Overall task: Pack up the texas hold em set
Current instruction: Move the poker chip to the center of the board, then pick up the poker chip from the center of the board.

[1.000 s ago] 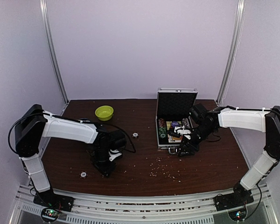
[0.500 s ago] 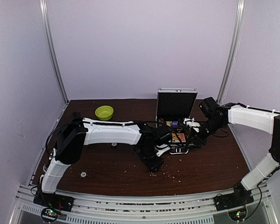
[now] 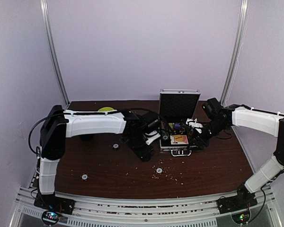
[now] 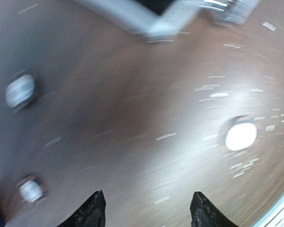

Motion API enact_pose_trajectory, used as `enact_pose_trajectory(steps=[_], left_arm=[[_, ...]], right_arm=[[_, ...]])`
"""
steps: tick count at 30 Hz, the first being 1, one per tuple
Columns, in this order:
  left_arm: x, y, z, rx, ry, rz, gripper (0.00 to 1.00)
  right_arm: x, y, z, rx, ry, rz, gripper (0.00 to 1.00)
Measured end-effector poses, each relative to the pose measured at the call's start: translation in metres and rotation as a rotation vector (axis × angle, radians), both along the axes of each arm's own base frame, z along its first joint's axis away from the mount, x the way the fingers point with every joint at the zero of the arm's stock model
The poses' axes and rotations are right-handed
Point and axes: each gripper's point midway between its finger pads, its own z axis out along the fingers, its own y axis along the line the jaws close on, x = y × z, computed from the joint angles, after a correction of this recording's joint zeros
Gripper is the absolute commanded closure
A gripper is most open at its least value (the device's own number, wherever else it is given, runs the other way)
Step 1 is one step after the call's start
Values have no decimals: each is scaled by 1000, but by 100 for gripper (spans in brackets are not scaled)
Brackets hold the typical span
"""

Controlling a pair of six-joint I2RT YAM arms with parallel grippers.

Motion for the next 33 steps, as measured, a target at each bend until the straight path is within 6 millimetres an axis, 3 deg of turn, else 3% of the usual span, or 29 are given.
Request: enact_pose_trajectory(steps=[4,7,10,20,27,33], left_arm=[[50,64,20,28,-44,171,37],[81,105,17,73,-52,279,35],[93,127,9,107,-38,332,35],[94,146,-43,189,90,342,34],[94,150,-47,189,115,337,38],[91,147,-50,178,133,322,50]], right_arm=[[-2,1,-3,7,11,-4,39],[-4,1,-4,11,18,-3,39],[-4,1,-4,15,18,-1,39],[-8,1,-9,14,32,1,39],[-8,1,-9,13,32,2,39],[-8,1,-11,10,38,3,39]])
